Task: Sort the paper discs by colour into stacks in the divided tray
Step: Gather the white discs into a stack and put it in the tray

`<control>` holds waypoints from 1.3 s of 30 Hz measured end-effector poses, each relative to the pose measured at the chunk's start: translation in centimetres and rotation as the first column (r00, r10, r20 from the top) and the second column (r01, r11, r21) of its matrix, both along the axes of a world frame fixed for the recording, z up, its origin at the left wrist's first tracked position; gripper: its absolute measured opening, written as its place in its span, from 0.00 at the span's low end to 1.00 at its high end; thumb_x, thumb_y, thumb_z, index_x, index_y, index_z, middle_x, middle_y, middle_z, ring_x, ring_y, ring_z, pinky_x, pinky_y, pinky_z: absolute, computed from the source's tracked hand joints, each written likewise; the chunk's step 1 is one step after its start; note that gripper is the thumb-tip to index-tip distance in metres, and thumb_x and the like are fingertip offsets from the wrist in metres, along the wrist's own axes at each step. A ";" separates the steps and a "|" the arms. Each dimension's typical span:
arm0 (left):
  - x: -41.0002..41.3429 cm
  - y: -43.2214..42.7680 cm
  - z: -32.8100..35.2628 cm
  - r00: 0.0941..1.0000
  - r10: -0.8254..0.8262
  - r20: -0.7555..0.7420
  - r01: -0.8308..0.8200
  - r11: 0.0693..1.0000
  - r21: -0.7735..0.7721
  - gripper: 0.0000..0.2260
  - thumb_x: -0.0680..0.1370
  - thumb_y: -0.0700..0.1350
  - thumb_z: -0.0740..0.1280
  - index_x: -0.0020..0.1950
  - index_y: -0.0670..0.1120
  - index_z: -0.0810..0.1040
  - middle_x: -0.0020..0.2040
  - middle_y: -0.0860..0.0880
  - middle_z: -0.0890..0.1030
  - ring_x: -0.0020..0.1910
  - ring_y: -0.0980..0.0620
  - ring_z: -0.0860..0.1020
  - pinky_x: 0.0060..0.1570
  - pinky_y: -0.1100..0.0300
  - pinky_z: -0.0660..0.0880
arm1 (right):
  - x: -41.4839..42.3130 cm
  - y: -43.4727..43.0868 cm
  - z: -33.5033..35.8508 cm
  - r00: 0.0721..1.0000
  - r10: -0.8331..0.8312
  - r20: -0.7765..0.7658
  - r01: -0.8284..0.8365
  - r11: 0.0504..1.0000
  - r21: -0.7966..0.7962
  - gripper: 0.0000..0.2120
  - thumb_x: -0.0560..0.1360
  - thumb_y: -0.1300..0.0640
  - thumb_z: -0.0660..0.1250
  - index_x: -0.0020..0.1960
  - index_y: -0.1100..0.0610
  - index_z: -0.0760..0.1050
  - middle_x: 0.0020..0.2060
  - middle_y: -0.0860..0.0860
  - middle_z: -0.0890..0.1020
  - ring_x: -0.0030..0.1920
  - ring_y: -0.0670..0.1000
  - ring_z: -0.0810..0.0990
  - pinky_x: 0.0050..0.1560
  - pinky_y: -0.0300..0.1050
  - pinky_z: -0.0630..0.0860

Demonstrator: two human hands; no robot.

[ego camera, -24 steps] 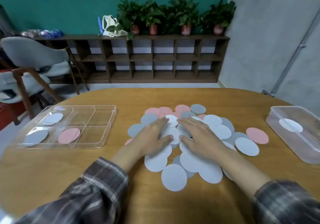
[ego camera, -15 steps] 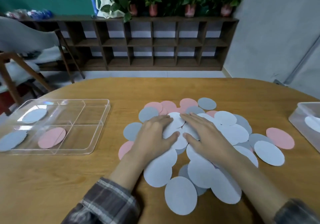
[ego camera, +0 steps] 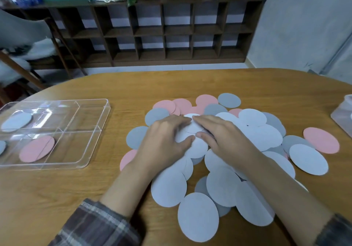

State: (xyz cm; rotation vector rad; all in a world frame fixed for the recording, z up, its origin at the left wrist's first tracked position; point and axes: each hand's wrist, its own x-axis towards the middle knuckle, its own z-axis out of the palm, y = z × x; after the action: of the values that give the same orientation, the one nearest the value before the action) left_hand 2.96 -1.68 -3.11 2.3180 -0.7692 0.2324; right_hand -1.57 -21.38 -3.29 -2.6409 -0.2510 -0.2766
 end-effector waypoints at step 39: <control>-0.6 0.4 1.6 0.970 -0.056 -0.236 -0.036 0.929 -0.368 0.07 0.74 0.41 0.79 0.47 0.51 0.85 0.41 0.53 0.82 0.37 0.59 0.75 0.40 0.69 0.70 | -2.0 0.0 1.3 0.980 -0.176 0.094 0.101 0.844 0.527 0.12 0.83 0.62 0.64 0.58 0.52 0.83 0.42 0.51 0.85 0.38 0.48 0.86 0.40 0.37 0.79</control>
State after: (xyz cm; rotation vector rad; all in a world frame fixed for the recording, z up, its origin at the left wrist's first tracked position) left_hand 2.32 -1.25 -1.49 1.9383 -0.5585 0.0762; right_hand -3.54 -21.35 -1.95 -2.1007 -0.0177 -0.5018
